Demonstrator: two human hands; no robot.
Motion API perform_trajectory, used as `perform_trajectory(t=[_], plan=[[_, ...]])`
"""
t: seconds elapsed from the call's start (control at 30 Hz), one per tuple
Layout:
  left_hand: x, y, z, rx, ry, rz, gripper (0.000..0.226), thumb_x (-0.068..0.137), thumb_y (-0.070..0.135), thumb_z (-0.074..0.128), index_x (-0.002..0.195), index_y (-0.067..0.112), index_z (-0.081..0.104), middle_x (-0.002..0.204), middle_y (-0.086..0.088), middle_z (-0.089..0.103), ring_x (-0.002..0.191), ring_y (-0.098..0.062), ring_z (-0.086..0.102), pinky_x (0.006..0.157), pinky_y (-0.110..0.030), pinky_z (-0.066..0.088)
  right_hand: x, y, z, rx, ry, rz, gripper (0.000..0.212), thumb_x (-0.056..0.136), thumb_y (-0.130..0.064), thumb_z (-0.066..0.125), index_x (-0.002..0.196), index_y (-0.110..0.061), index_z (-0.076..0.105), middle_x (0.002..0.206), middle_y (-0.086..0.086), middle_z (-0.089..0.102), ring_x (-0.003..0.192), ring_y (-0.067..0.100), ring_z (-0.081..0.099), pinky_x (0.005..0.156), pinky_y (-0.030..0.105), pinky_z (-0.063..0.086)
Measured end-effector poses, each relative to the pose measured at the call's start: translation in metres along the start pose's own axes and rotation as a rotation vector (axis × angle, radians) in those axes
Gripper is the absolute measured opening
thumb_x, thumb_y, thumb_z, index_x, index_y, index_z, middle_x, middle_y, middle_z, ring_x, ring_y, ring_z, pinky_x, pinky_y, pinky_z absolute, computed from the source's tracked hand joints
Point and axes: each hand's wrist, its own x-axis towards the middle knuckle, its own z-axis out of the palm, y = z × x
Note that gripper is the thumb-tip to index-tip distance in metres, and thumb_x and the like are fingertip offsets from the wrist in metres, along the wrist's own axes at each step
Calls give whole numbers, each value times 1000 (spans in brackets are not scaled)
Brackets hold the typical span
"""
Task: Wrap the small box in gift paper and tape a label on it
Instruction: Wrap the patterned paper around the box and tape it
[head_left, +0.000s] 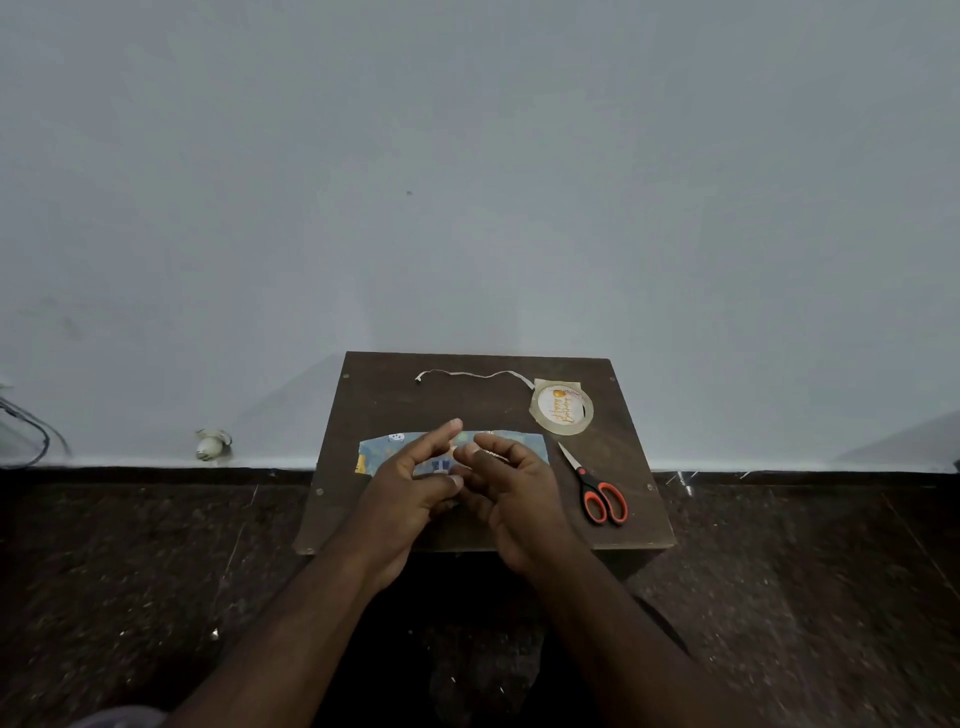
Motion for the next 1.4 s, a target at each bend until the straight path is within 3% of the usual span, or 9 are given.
perform_trajectory(t=[0.3, 0.5, 0.63, 0.8, 0.9, 1.03, 1.13, 1.3, 1.4], plan=[[-3, -1, -2, 121, 35, 50, 54, 94, 11, 67, 124, 56, 62, 133, 10, 63, 118, -14, 62, 103, -39, 53, 0, -7, 16, -23, 78, -17, 24, 89, 3, 67, 112, -2, 61, 98, 17, 72, 80, 22, 70, 67, 32, 58], [8, 9, -6, 687, 16, 215, 52, 92, 18, 71, 139, 35, 58, 135, 11, 55, 120, -6, 52, 95, -12, 39, 4, -11, 3, -84, 81, -11, 19, 86, 6, 67, 99, -6, 59, 89, 17, 67, 74, 22, 66, 63, 32, 58], [21, 11, -9, 1030, 35, 311, 52, 94, 16, 63, 145, 27, 53, 146, 2, 54, 134, -16, 46, 111, -29, 35, 5, -10, -13, -199, 147, -50, 17, 85, 8, 67, 91, -6, 59, 80, 16, 66, 66, 22, 64, 64, 34, 56], [31, 2, -19, 1350, 9, 205, 57, 93, 41, 61, 147, 41, 44, 159, 13, 34, 147, -17, 22, 115, -42, 22, 2, 3, -38, -249, 217, -106, 17, 87, 5, 67, 99, -4, 60, 88, 18, 73, 76, 24, 71, 69, 35, 57], [31, -4, -22, 1348, 21, 196, 51, 93, 43, 60, 143, 46, 48, 158, 16, 35, 146, -14, 27, 114, -44, 22, 1, 7, -43, -304, 200, -147, 18, 88, 1, 71, 102, -6, 62, 98, 16, 75, 84, 21, 70, 72, 34, 57], [27, -5, -20, 1380, 76, 258, 38, 96, 42, 55, 133, 50, 56, 151, 22, 43, 140, -11, 36, 110, -42, 28, 5, 6, -42, -319, 187, -166, 20, 87, 8, 67, 102, -5, 62, 93, 11, 74, 81, 18, 70, 74, 31, 57], [25, -3, -21, 1393, 43, 248, 37, 96, 44, 55, 132, 51, 56, 147, 22, 45, 135, -13, 37, 105, -41, 29, 11, 4, -44, -418, 195, -205, 22, 86, 7, 69, 101, -7, 63, 95, 9, 76, 85, 16, 71, 69, 24, 56], [19, 5, -21, 1419, -27, 240, 34, 95, 42, 54, 128, 50, 59, 136, 18, 52, 126, -16, 43, 100, -40, 33, 17, 0, -50, -508, 191, -253, 23, 86, 5, 70, 101, -12, 64, 97, 5, 76, 95, 18, 72, 80, 30, 56], [19, 7, -24, 1412, -60, 240, 36, 97, 33, 51, 126, 51, 60, 129, 16, 53, 121, -16, 45, 98, -40, 36, 18, -2, -50, -506, 184, -269, 24, 85, 5, 70, 100, -13, 63, 97, 5, 76, 90, 14, 72, 76, 27, 54]])
